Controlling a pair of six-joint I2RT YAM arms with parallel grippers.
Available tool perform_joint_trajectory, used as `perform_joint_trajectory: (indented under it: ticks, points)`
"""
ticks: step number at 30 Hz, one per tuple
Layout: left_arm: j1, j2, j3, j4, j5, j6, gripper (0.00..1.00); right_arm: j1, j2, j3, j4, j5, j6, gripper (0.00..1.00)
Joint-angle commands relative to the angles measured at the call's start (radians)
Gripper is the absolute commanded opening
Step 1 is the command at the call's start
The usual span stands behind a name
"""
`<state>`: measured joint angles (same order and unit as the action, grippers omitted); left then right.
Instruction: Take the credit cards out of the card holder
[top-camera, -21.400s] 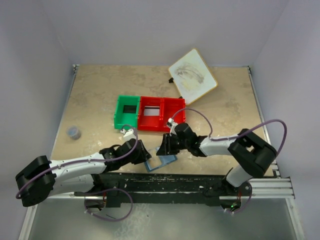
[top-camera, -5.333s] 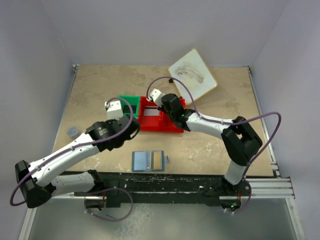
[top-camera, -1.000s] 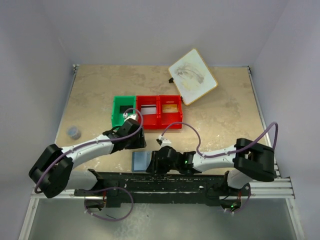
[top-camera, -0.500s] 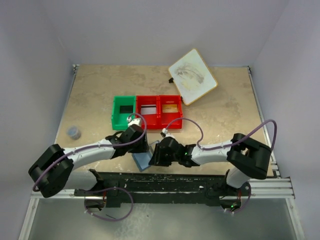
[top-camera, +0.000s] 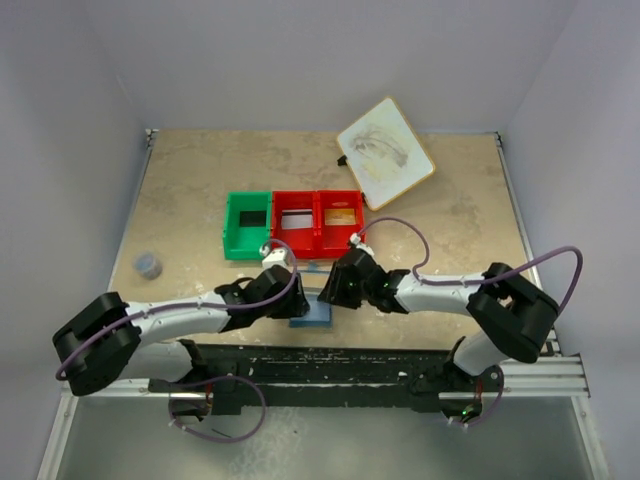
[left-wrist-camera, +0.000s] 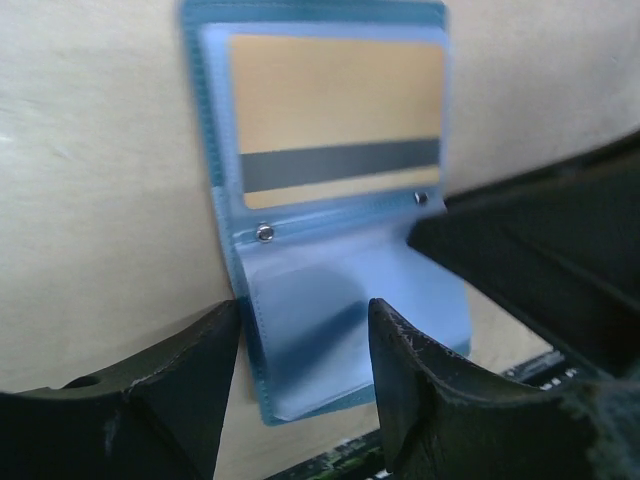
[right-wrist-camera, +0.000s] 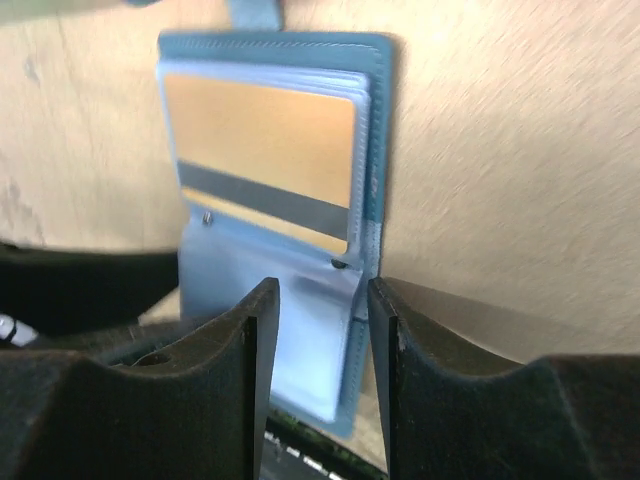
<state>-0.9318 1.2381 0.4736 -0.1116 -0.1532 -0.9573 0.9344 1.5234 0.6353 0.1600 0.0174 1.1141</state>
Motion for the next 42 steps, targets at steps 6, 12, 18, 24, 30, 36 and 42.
perform_joint_trajectory:
  ticks: [6,12,18,24,30,36,42]
  points:
    - [-0.166,0.142,-0.019,0.305,0.094,-0.160,0.50,-0.041,0.012,0.057,-0.162,0.122,-0.087,0.53]
    - [-0.288,0.103,0.015,0.176,-0.004,-0.173,0.49,-0.048,-0.037,0.085,-0.349,0.244,-0.090,0.55]
    - [-0.258,-0.060,0.154,-0.273,-0.329,-0.037,0.49,-0.049,-0.149,0.093,-0.321,0.228,-0.076,0.55]
    - [-0.037,-0.036,0.204,-0.197,-0.182,0.161,0.49,-0.040,-0.217,-0.134,0.139,0.023,0.068,0.51]
    - [-0.025,0.180,0.299,-0.176,-0.161,0.230,0.46,-0.036,-0.137,-0.210,0.356,-0.043,0.139,0.46]
    - [-0.025,0.188,0.269,-0.138,-0.143,0.216,0.42,-0.036,-0.088,-0.231,0.406,-0.047,0.176,0.43]
    - [-0.026,0.187,0.192,-0.081,-0.060,0.161,0.24,-0.036,-0.045,-0.273,0.442,-0.064,0.262,0.36]
